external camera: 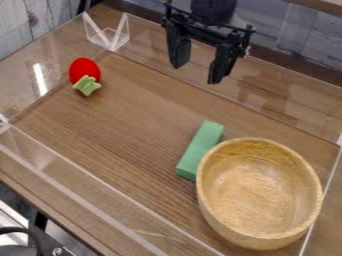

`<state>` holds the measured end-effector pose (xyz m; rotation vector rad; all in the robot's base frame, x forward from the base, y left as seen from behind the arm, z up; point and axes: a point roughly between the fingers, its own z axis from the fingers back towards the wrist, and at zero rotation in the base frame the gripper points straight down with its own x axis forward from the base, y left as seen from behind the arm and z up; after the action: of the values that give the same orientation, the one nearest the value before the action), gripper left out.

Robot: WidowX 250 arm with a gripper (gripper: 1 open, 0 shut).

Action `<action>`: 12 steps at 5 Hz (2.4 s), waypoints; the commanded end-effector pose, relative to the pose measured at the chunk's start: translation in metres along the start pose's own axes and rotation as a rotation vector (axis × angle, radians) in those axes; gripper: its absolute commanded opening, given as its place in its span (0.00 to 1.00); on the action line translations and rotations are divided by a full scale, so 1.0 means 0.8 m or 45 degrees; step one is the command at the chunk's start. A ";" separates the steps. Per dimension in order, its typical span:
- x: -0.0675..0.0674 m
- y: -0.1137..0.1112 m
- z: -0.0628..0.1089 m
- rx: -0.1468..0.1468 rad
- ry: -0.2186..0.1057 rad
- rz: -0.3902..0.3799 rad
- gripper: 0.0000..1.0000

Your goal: Move the red fruit to the right

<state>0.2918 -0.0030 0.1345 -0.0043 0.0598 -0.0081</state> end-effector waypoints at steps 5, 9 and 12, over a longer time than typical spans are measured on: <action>-0.029 0.226 -0.029 0.013 -0.092 0.282 1.00; 0.008 0.257 -0.069 0.005 -0.123 0.381 1.00; 0.032 0.254 -0.079 0.020 -0.121 0.389 1.00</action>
<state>0.3058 0.1947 0.0502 -0.0112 0.0220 0.3059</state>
